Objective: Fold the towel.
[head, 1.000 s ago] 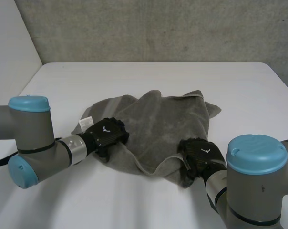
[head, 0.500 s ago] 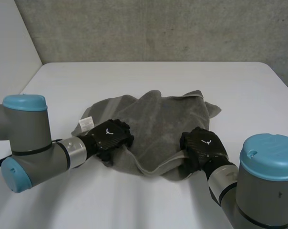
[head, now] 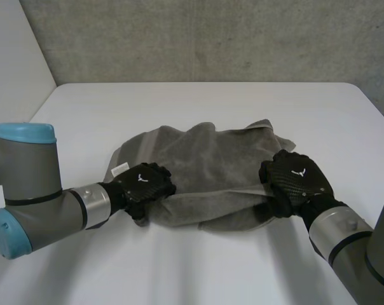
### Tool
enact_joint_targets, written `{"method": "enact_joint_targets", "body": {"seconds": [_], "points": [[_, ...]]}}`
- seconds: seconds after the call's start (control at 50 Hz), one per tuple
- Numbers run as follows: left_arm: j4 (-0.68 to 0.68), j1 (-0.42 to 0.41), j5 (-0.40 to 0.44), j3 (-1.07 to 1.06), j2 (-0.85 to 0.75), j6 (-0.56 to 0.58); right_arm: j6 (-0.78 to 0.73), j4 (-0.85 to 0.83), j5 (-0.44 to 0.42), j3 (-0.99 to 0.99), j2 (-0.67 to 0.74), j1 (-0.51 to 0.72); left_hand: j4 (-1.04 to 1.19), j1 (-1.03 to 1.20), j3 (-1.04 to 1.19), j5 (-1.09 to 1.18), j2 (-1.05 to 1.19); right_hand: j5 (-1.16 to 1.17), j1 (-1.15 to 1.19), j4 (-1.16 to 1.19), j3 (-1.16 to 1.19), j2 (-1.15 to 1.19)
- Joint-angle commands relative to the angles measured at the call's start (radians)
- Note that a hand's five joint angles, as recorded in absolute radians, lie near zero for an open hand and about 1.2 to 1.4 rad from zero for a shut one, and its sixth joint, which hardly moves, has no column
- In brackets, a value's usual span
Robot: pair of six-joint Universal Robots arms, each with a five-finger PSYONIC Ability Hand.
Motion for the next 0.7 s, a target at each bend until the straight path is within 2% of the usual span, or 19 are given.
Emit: {"method": "enact_joint_targets", "body": {"seconds": [0.02, 0.34, 0.38, 0.42, 0.54, 0.7], "points": [[-0.002, 0.003, -0.005, -0.004, 0.028, -0.002, -0.074, 0.086, -0.064, 0.022, -0.004, -0.028, -0.056, 0.162, -0.042, 0.164, 0.165, 0.041, 0.035, -0.078, -0.05, 0.094], [-0.036, -0.005, -0.001, -0.087, 0.105, -0.001, -0.095, 0.092, -0.082, 0.039, -0.018, -0.036, -0.056, 0.226, -0.042, 0.229, 0.23, 0.012, 0.006, -0.078, -0.05, 0.065], [-0.036, -0.006, 0.003, -0.087, 0.106, -0.001, -0.095, 0.089, -0.085, 0.038, -0.016, -0.034, -0.056, 0.197, -0.042, 0.199, 0.2, 0.009, 0.003, -0.078, -0.05, 0.062], [-0.033, -0.011, 0.004, -0.087, 0.106, -0.001, -0.095, 0.089, -0.092, 0.039, -0.016, -0.034, -0.056, 0.007, -0.042, 0.01, 0.011, 0.009, 0.003, -0.078, -0.05, 0.062], [-0.013, -0.029, 0.012, -0.088, 0.1, -0.001, -0.095, 0.089, -0.118, 0.044, -0.015, -0.034, -0.056, -0.214, -0.042, -0.211, -0.21, 0.009, 0.003, -0.078, -0.05, 0.062], [0.036, -0.056, 0.027, -0.074, 0.088, -0.001, -0.095, 0.088, -0.122, 0.05, -0.01, -0.036, -0.056, -0.247, -0.042, -0.244, -0.243, 0.009, 0.003, -0.078, -0.05, 0.062]]}}
